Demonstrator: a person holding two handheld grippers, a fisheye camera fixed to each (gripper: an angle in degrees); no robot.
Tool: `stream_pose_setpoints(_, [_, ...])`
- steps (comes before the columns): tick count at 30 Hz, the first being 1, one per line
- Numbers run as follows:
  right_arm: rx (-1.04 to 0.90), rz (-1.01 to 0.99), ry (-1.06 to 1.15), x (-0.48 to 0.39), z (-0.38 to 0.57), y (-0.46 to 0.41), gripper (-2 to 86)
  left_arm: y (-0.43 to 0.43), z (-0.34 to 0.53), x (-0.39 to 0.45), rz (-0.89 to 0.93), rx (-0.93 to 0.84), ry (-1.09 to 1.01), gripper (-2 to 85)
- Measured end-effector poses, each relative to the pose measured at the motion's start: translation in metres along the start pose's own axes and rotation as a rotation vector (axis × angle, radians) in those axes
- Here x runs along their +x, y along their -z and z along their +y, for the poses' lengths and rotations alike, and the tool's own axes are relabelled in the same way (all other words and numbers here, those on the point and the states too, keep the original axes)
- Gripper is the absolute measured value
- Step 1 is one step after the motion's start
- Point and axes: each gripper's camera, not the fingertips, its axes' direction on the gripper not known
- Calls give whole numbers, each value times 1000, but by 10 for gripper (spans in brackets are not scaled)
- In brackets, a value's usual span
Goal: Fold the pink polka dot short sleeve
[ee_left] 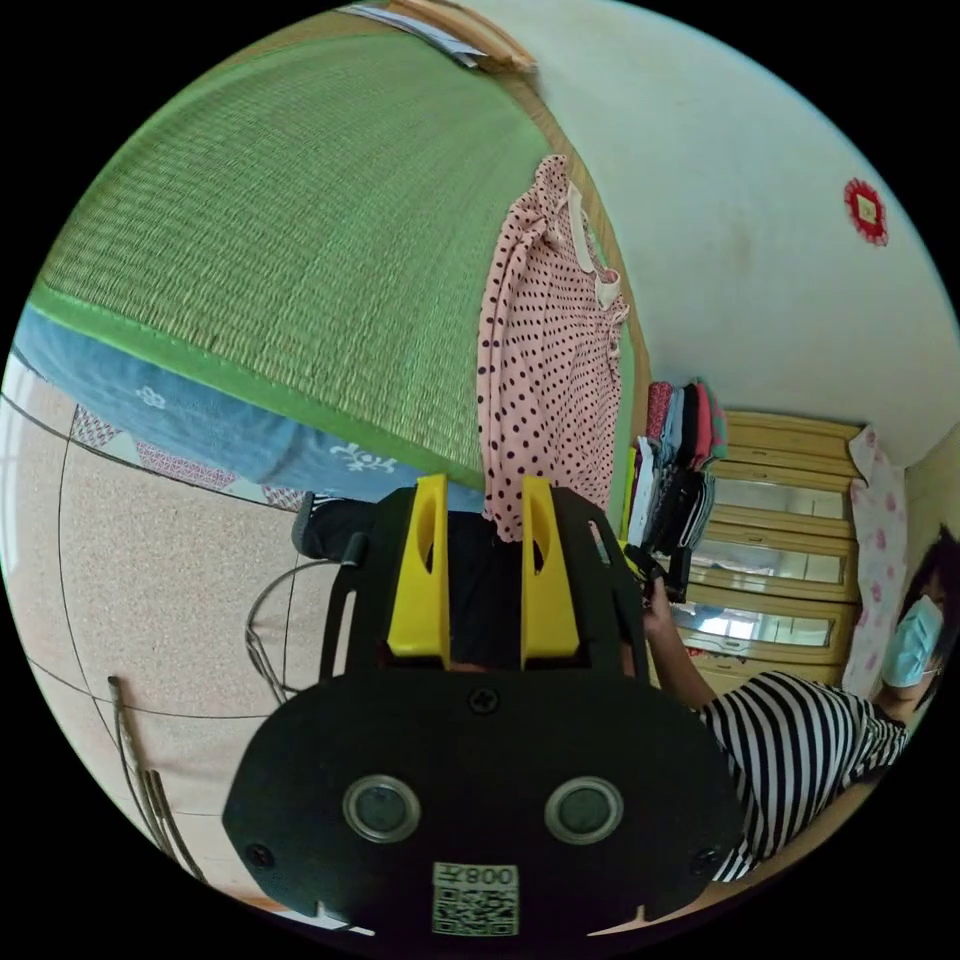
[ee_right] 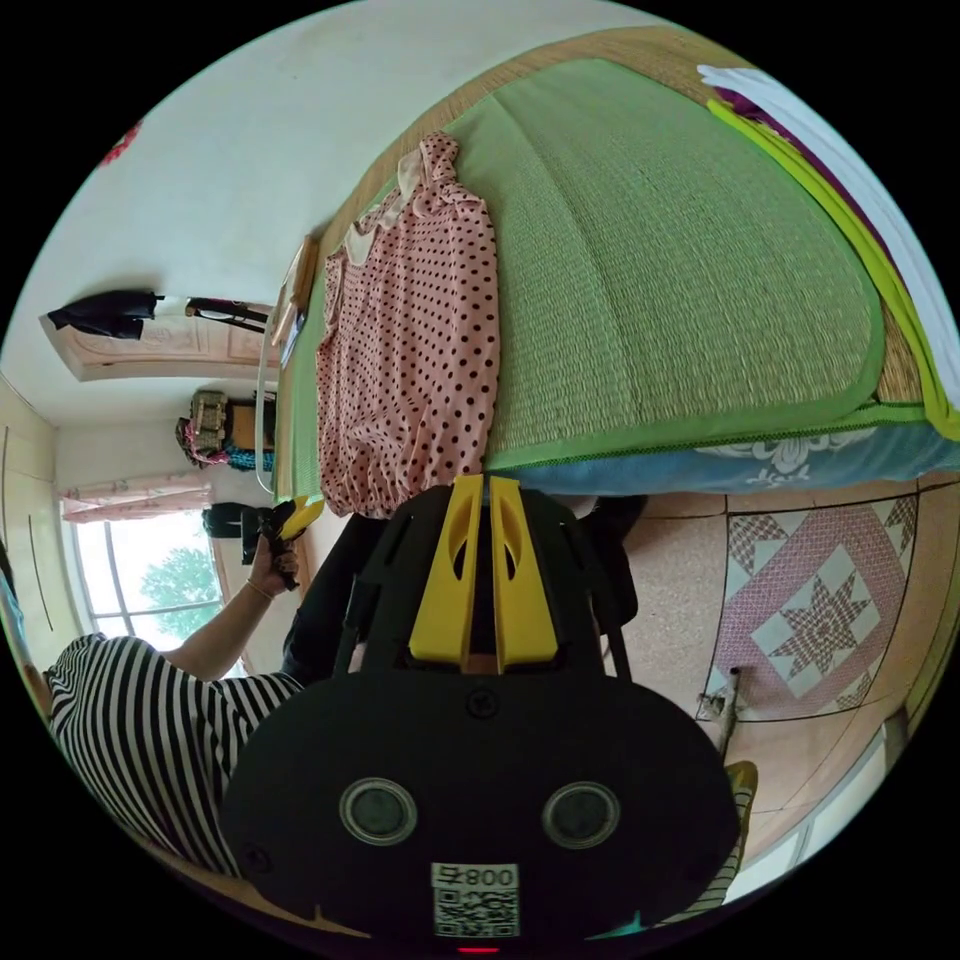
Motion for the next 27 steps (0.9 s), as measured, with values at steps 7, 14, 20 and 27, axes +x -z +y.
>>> stream_pose_setpoints(7, [-22,-34,-16,28,34,-2,49,-35,8,-28,70,-54,8,112])
stream_pose_setpoints(14, [-60,-24,-20,52,52,-12,67,-59,6,-53,98,-70,65,67])
stream_pose_setpoints(20, [-58,-57,12,65,65,-16,71,-59,17,-71,148,-54,81,39])
stream_pose_setpoints(27, [-92,-137,16,82,78,-27,32,-55,29,-81,152,-65,85,24])
